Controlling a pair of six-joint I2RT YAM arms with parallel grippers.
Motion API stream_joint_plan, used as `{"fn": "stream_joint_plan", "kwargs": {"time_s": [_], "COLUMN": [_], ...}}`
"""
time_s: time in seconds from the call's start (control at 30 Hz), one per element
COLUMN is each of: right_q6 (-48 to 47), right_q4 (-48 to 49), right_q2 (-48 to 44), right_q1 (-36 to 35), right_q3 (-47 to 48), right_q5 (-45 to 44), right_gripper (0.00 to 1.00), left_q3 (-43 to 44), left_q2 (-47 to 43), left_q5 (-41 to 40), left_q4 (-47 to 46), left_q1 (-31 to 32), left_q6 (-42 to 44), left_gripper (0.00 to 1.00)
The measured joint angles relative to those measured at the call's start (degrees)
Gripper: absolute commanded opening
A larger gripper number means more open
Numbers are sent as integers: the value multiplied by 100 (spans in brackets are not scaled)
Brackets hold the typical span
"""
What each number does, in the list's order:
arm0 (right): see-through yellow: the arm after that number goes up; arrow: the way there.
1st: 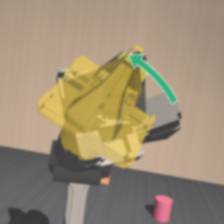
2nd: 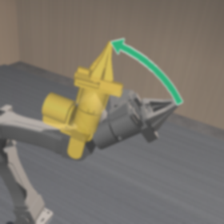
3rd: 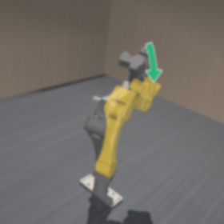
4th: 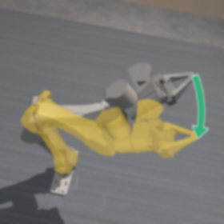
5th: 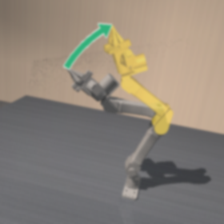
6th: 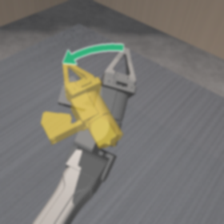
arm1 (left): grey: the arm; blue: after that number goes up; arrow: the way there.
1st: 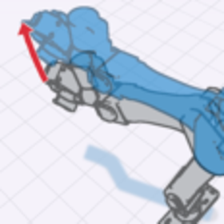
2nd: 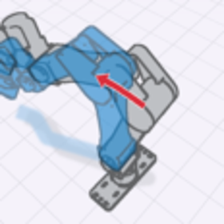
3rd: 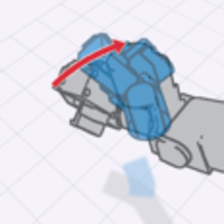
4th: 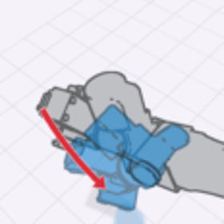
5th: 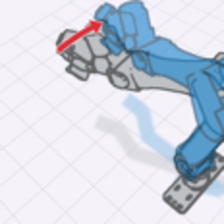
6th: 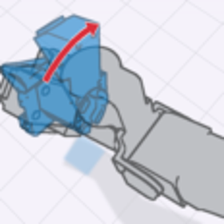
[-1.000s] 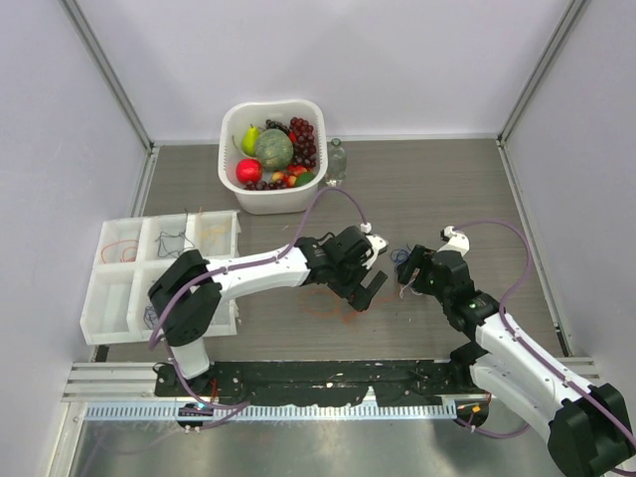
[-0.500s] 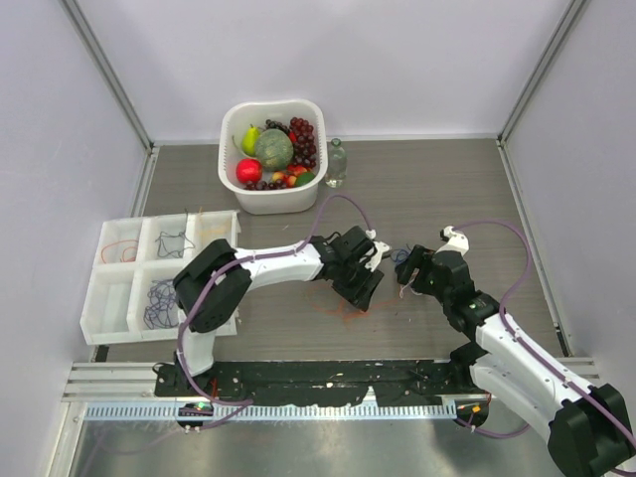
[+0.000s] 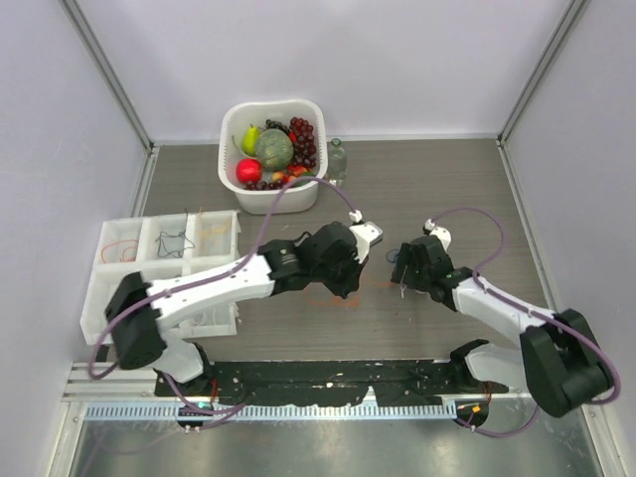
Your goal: Untangle the cables
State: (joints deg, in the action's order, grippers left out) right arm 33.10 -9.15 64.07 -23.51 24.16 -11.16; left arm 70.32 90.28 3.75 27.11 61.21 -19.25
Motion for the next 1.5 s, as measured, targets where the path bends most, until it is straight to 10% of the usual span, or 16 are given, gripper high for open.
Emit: {"fn": "stream_joint_plan", "kwargs": {"time_s": [0.3,0.53,0.73,1.2,1.5], "right_q6": [175,393,404,297,275], "right_q4": [-341,-671,-649,-262,-225], "right_q2": [1331,1071,144,-981,-903], "right_q1": [0,44,92,92,92], "right_q3": [981,831,363,-162,-162], "right_q5": [-702,-1045,-973,-485,-363], "right_gripper": [75,76,75,74,74], "left_q3": [752,3071,3244,1204,393], "left_q2": [-2124,-2704,-3272,-2592,-2181], "left_q5": [-1648,-3733,-5001,-3585,-3729], "left_q4": [1657,3442,4019,2785,1399], "left_q1": [280,280,44,-5910,-7814], "left_q6": [-52,-367,-466,-601,-1790], "left_gripper": [0,0,0,0,0]}}
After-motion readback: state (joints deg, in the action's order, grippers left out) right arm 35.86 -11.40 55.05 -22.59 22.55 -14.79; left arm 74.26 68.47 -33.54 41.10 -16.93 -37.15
